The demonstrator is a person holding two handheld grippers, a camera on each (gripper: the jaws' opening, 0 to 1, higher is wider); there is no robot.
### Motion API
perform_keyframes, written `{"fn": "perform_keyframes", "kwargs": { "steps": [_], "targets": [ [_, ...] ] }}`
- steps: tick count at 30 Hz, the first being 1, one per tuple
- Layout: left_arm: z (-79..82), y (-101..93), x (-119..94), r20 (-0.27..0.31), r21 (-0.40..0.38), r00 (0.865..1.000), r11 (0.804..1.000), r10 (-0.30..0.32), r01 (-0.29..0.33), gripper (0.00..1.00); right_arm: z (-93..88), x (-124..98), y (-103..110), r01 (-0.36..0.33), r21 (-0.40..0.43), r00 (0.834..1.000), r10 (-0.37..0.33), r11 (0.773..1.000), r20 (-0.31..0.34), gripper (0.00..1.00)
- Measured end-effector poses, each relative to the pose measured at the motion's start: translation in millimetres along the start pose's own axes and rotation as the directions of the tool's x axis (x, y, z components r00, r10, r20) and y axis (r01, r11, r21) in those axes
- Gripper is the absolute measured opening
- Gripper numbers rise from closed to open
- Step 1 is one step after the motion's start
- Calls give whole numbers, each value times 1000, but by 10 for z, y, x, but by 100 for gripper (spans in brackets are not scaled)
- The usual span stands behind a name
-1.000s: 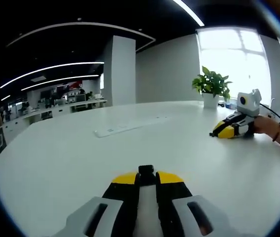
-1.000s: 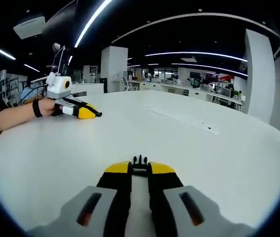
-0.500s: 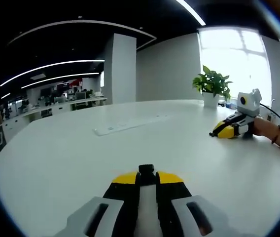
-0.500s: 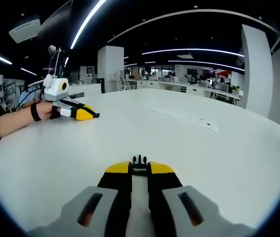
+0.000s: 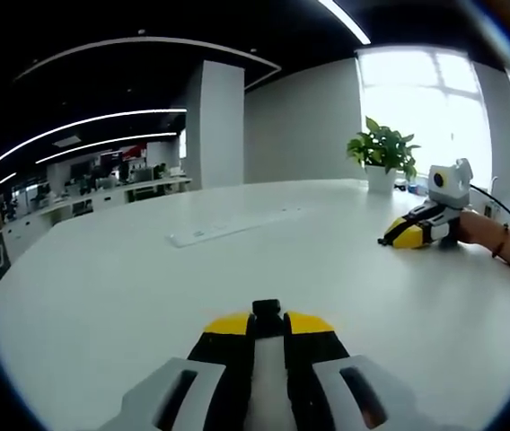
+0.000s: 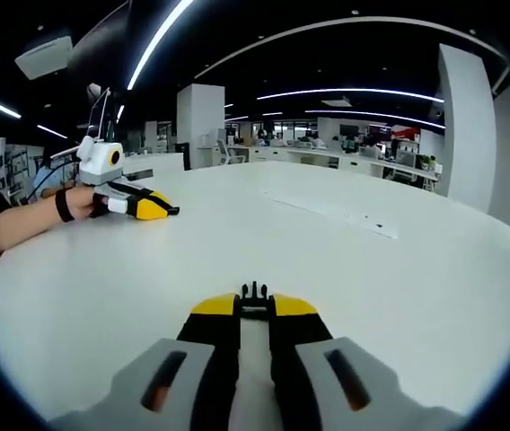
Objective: Snap the two parts of the plastic buckle together until the buckle closes and remains connected.
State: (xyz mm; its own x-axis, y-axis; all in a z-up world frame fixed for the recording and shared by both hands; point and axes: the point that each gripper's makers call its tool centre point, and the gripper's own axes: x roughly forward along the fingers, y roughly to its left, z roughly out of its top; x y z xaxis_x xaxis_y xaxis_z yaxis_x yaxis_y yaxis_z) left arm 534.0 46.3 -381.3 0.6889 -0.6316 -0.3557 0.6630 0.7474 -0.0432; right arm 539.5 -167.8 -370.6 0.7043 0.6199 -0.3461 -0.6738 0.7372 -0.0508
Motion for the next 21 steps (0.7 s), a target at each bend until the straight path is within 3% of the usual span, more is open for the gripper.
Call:
{"fn": "perform_keyframes", "kwargs": {
  "steps": [5,21],
  "targets": [
    [-1,-20,-23,4,29,1000,1000,7,-7,11,4,4,-6,7,-7,1000,-7,1000,-2,10],
    [6,27,-24,-7,-2,1000,1000,-1,1,11,24,-69,-30,20,11,1000,-20,1000,-6,11]
  ]
}}
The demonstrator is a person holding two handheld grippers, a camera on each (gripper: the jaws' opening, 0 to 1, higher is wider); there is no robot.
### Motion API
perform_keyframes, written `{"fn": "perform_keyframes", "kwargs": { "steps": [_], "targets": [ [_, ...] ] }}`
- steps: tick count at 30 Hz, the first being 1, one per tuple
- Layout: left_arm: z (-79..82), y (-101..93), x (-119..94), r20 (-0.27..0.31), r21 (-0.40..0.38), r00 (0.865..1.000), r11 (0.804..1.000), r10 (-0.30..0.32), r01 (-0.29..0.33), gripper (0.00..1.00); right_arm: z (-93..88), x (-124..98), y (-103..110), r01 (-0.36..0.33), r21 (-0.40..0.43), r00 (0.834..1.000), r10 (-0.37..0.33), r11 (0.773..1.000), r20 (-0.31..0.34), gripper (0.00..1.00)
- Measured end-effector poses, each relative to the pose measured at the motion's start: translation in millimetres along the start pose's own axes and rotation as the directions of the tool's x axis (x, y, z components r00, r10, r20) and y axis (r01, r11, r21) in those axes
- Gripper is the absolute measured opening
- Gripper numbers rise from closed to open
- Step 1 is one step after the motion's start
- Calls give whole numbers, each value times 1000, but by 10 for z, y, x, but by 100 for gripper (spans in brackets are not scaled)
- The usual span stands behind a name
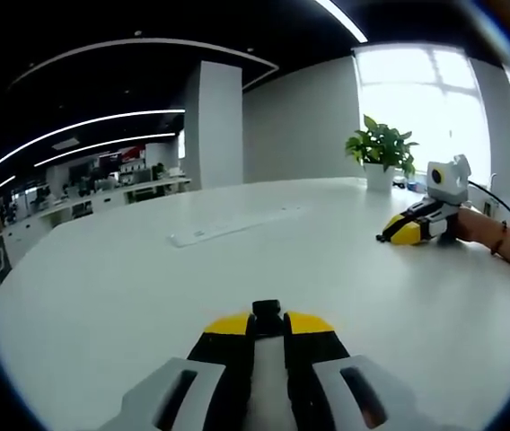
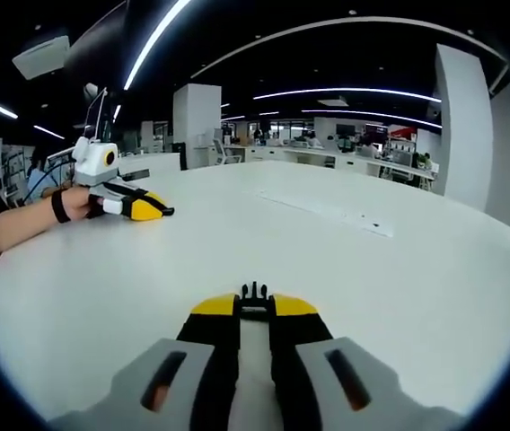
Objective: Snap the two parts of the plastic buckle together until the buckle closes and remains connected.
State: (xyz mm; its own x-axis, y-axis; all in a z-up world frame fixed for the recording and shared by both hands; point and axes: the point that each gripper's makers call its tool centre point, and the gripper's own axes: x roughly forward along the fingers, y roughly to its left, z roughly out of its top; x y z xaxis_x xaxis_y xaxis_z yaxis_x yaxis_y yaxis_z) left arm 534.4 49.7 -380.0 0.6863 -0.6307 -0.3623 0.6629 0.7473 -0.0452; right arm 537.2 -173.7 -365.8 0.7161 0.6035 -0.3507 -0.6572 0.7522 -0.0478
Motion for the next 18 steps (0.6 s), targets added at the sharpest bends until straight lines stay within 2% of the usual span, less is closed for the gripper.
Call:
{"fn": "perform_keyframes", "kwargs": {
  "steps": [2,10,11,18],
  "targets": [
    [1,8,0,-1,2,1000,1000,2,-2,11,-6,-33,66,-1,-3,1000,1,1000,3,11],
    [11,19,-4,-1,19,1000,1000,1,-1,11,0,-35,109,-8,10,1000,8,1000,10,11],
    [48,14,-10,20,37,1000,999,1,-2,11,1,-29,100,-8,9,1000,8,1000,10,11],
    [87,29,-16,33,7,999,1000,-12,11,11,24,-62,129,-5,25,1000,4,1000,30,11]
  ]
}}
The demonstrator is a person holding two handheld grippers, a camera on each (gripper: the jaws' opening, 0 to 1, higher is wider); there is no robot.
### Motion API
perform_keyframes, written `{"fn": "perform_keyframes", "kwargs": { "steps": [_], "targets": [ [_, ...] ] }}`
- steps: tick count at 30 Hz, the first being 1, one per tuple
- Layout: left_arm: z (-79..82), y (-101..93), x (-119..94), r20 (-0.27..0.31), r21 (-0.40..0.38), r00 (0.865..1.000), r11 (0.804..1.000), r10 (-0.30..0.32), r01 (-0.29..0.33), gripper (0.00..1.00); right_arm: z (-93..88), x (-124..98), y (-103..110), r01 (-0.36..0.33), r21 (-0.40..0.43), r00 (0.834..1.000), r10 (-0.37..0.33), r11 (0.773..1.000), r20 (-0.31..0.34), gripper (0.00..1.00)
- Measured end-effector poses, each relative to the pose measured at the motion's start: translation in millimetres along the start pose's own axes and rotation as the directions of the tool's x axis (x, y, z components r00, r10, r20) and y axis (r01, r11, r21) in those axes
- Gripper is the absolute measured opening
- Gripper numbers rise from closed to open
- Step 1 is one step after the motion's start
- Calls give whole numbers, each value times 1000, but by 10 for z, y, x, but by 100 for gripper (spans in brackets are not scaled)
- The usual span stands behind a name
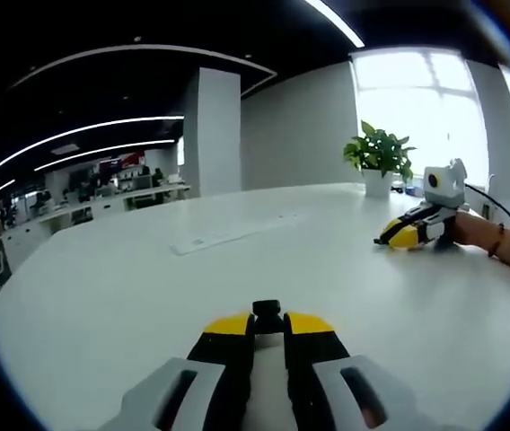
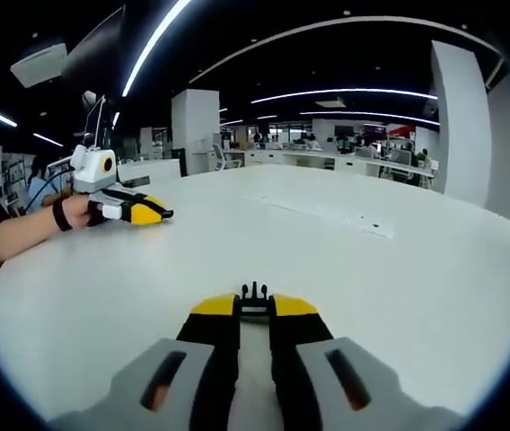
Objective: Snap the two parts of the plastic buckle together until the buckle closes and remains connected.
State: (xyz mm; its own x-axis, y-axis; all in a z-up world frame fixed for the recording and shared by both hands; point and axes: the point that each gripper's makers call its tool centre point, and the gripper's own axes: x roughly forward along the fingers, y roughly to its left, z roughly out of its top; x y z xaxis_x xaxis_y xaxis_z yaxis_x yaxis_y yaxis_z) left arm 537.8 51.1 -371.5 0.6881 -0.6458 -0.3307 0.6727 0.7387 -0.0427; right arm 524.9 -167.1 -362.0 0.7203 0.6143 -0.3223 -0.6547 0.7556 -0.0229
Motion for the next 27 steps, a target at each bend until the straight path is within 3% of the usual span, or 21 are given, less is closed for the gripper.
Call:
{"fn": "perform_keyframes", "kwargs": {
  "steps": [16,27],
  "targets": [
    [68,1,22,-3,6,1000,1000,-7,7,11,66,-21,75,29,3,999,-29,1000,29,11],
    [125,70,41,20,-12,1000,1000,-5,5,11,201,86,-58,20,-15,999,-19,1000,51,11]
  ]
}}
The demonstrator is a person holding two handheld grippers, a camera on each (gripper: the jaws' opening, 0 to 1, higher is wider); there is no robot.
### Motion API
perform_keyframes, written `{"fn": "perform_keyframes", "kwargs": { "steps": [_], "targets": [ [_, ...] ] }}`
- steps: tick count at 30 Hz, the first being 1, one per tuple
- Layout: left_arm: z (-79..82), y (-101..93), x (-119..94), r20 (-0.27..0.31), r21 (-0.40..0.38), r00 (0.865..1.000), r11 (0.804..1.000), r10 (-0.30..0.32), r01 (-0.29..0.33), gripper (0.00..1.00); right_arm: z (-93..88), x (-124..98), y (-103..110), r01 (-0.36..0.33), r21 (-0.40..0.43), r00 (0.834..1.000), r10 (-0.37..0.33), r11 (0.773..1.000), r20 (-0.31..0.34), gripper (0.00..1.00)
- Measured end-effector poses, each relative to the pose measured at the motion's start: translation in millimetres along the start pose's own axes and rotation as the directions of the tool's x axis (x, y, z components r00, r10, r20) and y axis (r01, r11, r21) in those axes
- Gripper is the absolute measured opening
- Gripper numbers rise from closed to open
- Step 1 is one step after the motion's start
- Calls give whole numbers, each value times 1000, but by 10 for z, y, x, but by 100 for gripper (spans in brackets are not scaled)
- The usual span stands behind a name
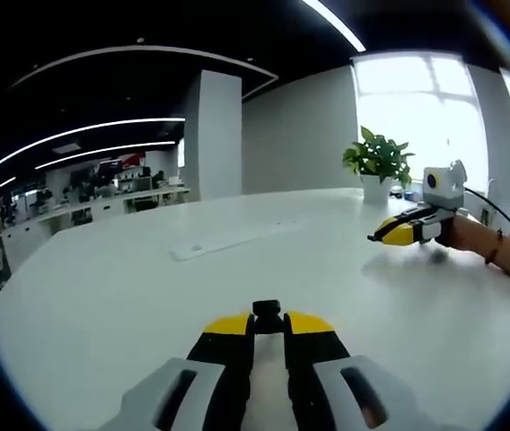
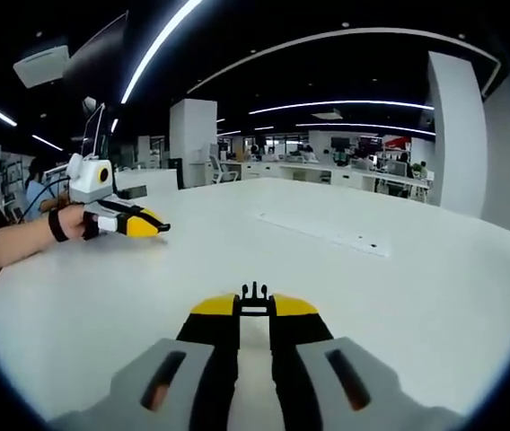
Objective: Snap the two parts of the plastic buckle together until the buckle closes and remains connected.
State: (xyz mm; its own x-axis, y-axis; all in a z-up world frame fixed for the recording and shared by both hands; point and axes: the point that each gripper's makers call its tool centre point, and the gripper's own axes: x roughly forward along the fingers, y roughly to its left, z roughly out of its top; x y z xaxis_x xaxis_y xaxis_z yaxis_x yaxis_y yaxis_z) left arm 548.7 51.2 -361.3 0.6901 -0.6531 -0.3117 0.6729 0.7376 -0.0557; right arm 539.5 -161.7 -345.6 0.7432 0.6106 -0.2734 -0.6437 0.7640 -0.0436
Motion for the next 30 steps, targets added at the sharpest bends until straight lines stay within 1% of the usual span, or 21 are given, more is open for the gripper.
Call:
{"fn": "perform_keyframes", "kwargs": {
  "steps": [4,8,11,16,19,22,26,30],
  "targets": [
    [45,-9,12,13,-10,1000,1000,-6,6,11,14,10,-41,5,-7,1000,-5,1000,7,11],
    [50,-24,20,10,13,1000,1000,-3,3,11,40,-4,-67,17,-1,1000,-17,1000,18,11],
    [76,-23,18,12,12,1000,1000,-11,11,11,58,-5,-87,20,-4,1000,-20,1000,21,11],
    [107,-30,16,18,9,1000,1000,-11,11,11,105,-13,-39,13,-6,999,-12,1000,34,11],
    [118,-26,10,18,22,1000,1000,-6,5,11,125,-19,-28,12,-9,999,-12,1000,38,11],
    [110,-107,-37,24,23,1000,1000,-7,7,11,154,-36,-1,13,-12,999,-13,1000,43,11],
    [138,-73,-13,28,29,1000,1000,0,-1,11,198,-45,13,15,-16,998,-14,1000,53,11],
    [148,-96,-72,30,31,1000,1000,1,-2,11,233,-60,37,14,-21,998,-12,1000,63,11]
  ]
}}
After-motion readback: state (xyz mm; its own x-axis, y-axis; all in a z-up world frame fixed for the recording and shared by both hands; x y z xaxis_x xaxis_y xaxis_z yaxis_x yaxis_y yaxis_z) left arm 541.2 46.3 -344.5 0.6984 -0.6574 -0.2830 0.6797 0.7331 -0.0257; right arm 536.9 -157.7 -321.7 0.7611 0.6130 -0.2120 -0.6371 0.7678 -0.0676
